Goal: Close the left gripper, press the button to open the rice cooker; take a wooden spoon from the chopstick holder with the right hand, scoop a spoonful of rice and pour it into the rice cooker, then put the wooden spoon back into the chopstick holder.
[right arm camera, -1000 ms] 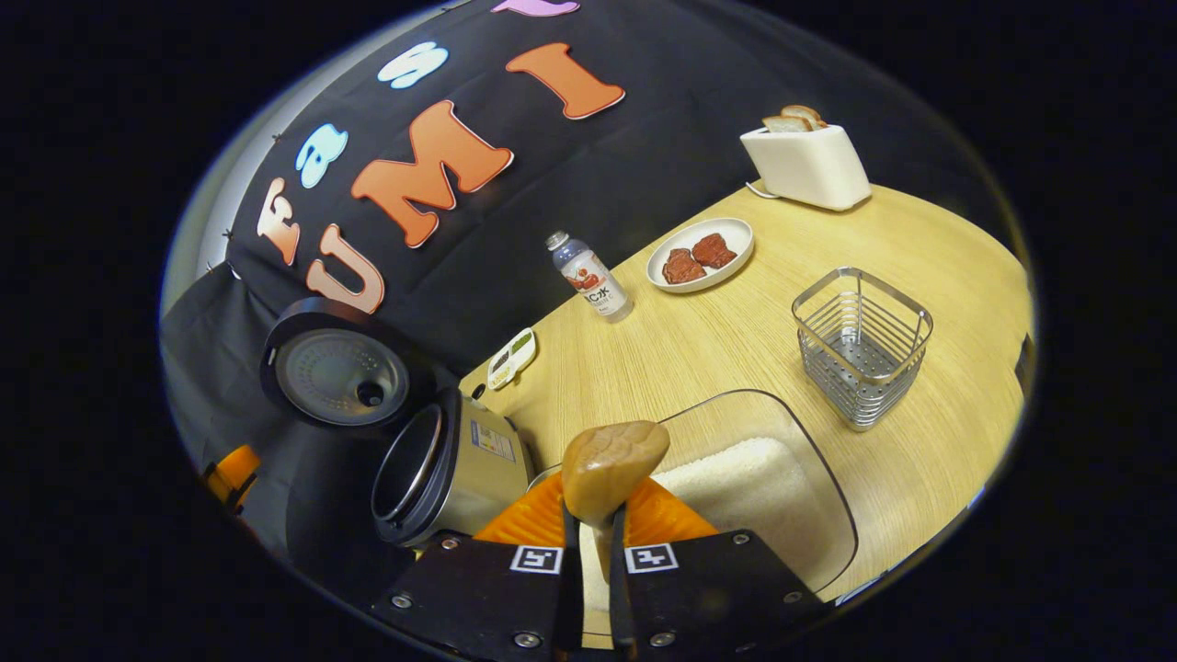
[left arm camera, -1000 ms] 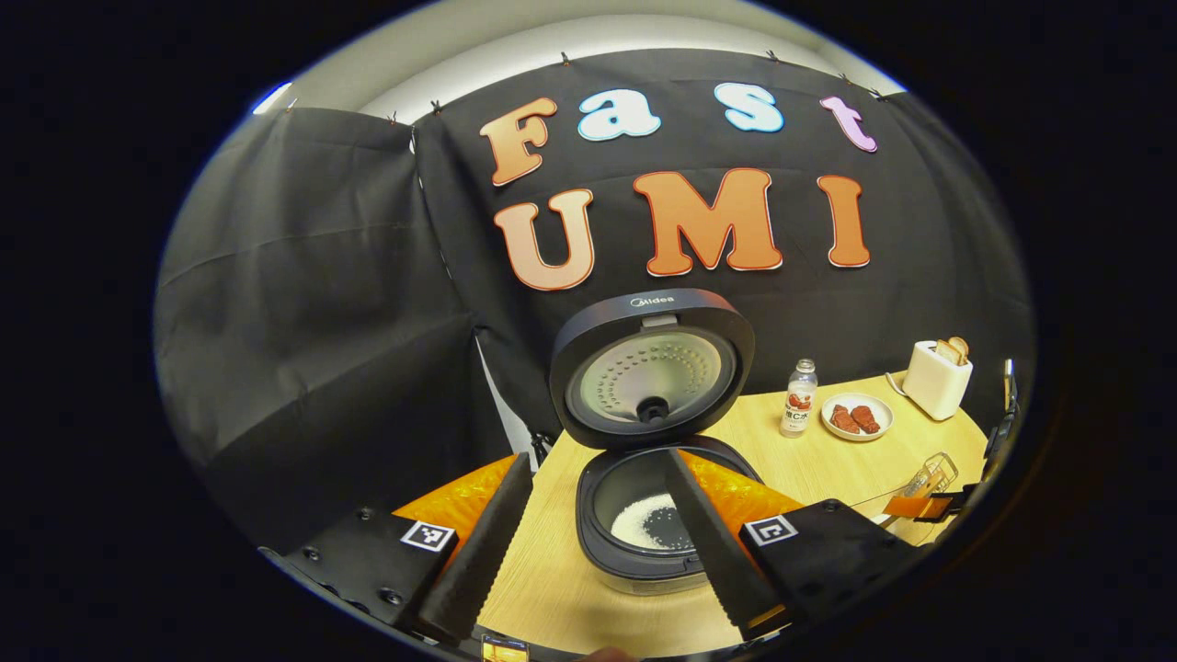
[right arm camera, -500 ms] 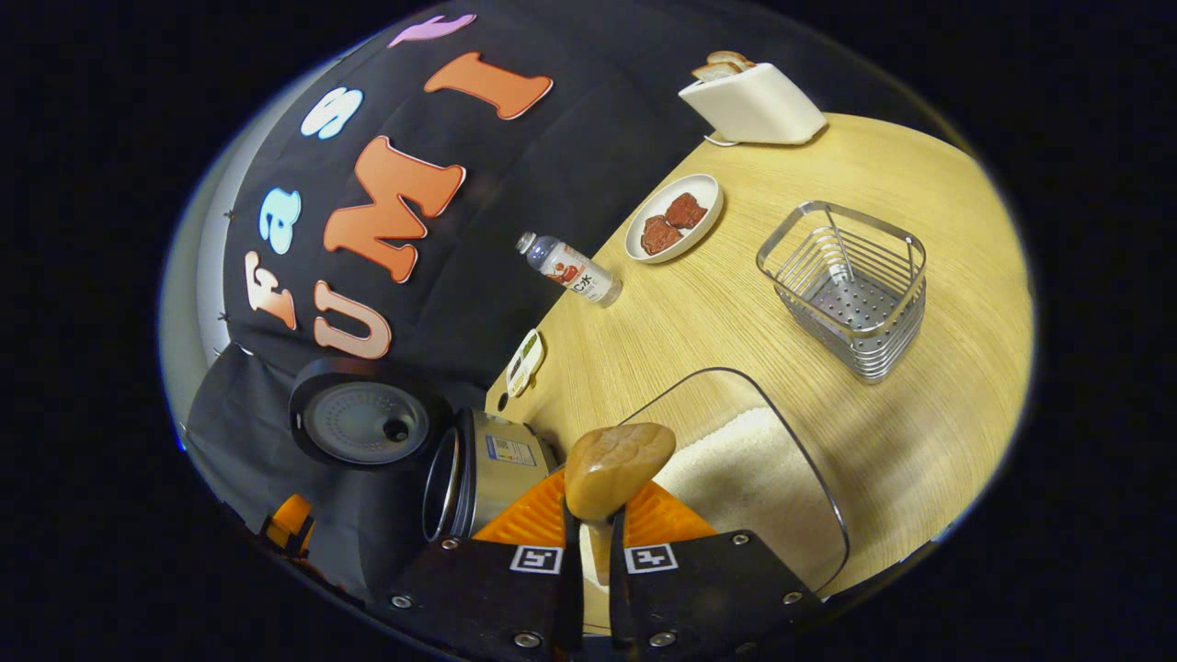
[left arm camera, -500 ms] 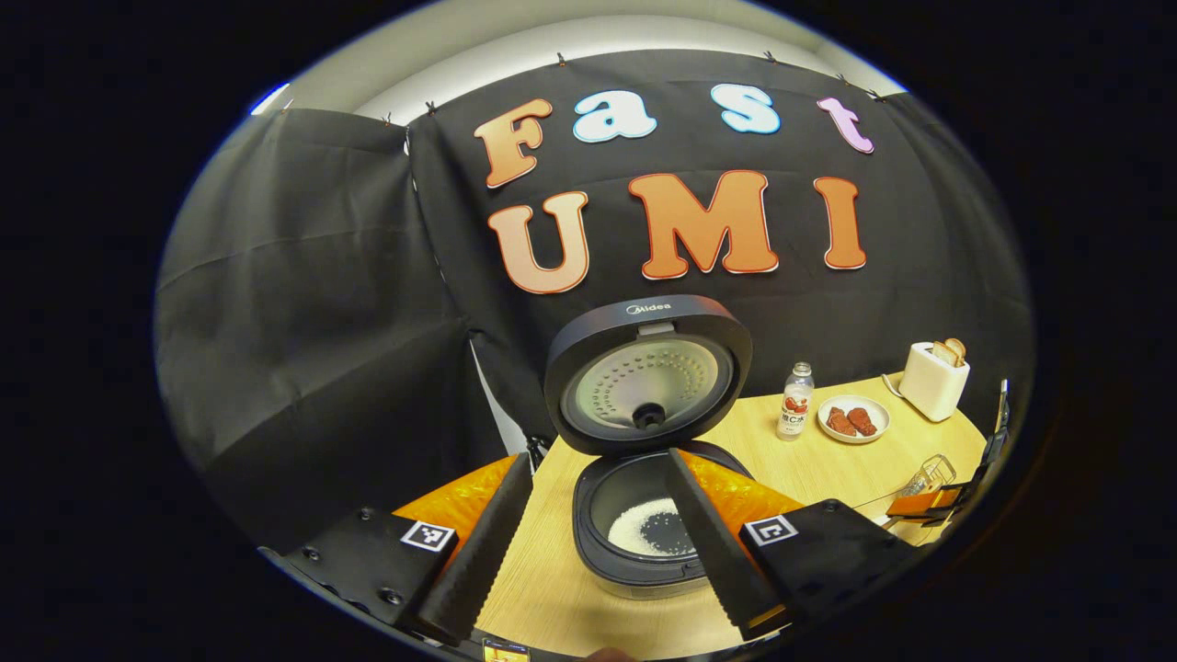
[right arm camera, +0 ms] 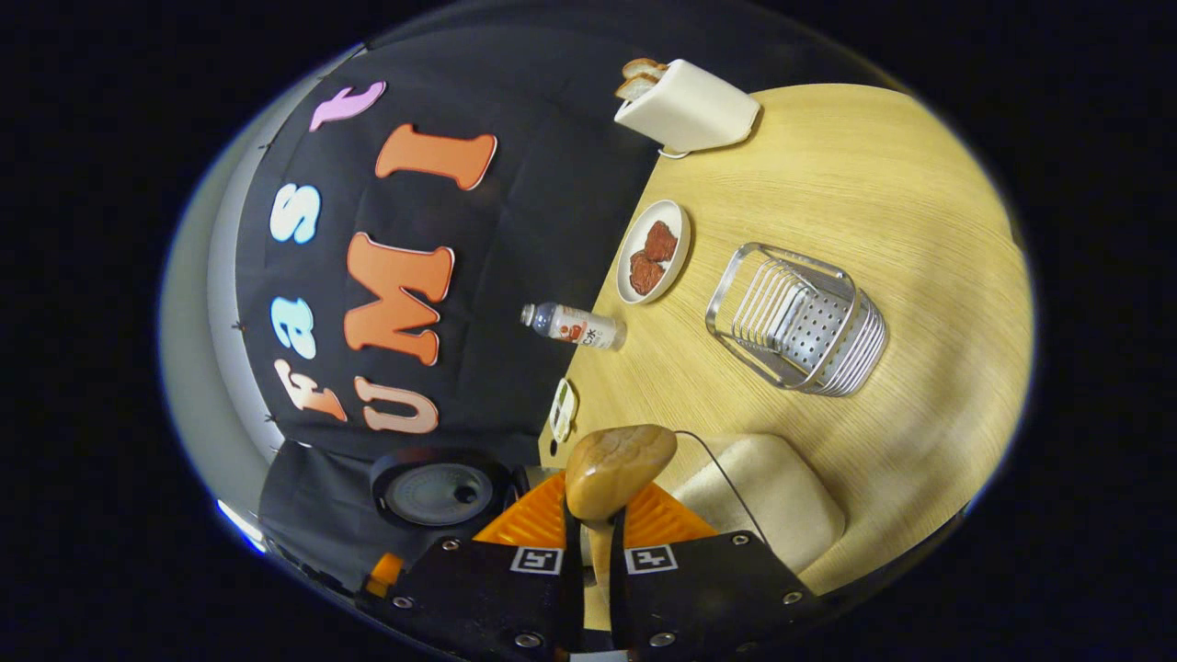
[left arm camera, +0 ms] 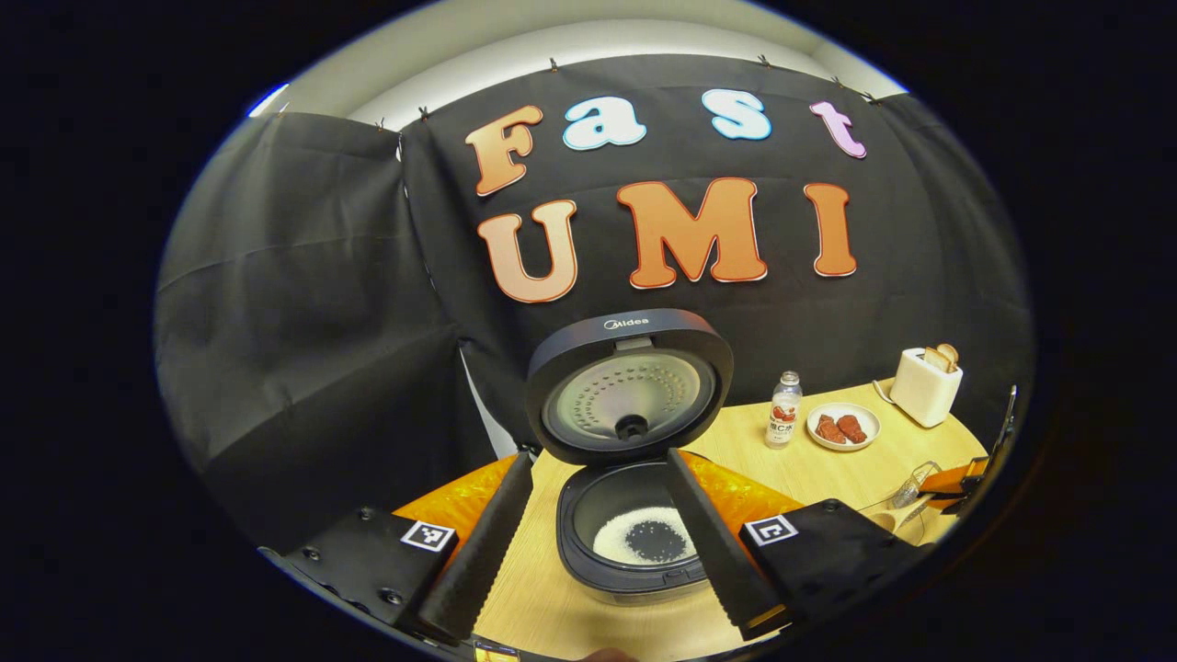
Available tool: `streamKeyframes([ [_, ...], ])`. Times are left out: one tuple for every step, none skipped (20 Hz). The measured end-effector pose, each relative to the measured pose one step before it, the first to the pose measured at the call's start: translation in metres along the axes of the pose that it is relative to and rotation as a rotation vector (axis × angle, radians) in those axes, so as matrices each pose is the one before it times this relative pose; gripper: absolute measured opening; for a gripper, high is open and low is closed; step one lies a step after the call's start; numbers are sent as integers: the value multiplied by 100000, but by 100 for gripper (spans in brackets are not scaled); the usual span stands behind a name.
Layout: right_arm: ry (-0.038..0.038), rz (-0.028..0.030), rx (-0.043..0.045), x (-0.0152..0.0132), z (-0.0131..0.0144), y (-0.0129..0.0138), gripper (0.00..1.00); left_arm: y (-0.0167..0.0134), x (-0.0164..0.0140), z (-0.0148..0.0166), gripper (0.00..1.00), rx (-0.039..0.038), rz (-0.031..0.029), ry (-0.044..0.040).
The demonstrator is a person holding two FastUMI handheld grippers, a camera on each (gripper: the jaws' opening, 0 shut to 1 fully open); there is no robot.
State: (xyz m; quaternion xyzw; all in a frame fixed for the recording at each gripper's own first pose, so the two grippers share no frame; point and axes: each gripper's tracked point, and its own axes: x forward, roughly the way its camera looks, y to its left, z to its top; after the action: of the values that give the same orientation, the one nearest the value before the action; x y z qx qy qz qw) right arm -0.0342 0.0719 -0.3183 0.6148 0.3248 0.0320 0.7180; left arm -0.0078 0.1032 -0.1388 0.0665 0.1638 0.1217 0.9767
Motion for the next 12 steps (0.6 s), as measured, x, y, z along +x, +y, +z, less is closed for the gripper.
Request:
streamKeyframes([
  [-434, 2167, 1650, -295, 351, 721, 10, 198, 61, -21, 92, -238, 397, -404],
  [-63, 2286, 2210, -143, 342, 902, 10, 152, -87, 6, 94, -432, 277, -18],
  [565, 2596, 3023, 31, 201, 929, 10, 197, -9, 32, 95, -692, 515, -417],
  [401, 2745, 2966, 22, 51, 1040, 11, 260, -100, 186, 97, -989, 335, -457],
  [921, 2803, 2801, 223, -131, 1130, 10, 283, -106, -61, 98, -905, 537, -375],
  [1085, 2597, 1804, 153, -267, 1099, 10, 382, -63, 78, 100, -686, 575, -492],
  [1273, 2752, 2109, 582, -424, 1078, 10, 363, -88, 124, 100, -628, 505, -785],
  [1270, 2595, 2691, 674, -695, 1220, 10, 355, -183, 165, 99, -826, 322, -1038],
  [2205, 2999, 2951, 993, -848, 1322, 10, 202, -91, 148, 100, -1628, 84, -988],
  [3114, 2793, 2228, 1090, -1012, 1408, 10, 139, -235, 189, 100, -1721, -246, -986],
  [3213, 2375, 1568, 1253, -1380, 1100, 10, 58, -224, -31, 95, -1084, 60, -986],
  [2796, 1592, 105, 1488, -1091, 888, 10, 373, -170, 241, 91, -139, 948, -1182],
])
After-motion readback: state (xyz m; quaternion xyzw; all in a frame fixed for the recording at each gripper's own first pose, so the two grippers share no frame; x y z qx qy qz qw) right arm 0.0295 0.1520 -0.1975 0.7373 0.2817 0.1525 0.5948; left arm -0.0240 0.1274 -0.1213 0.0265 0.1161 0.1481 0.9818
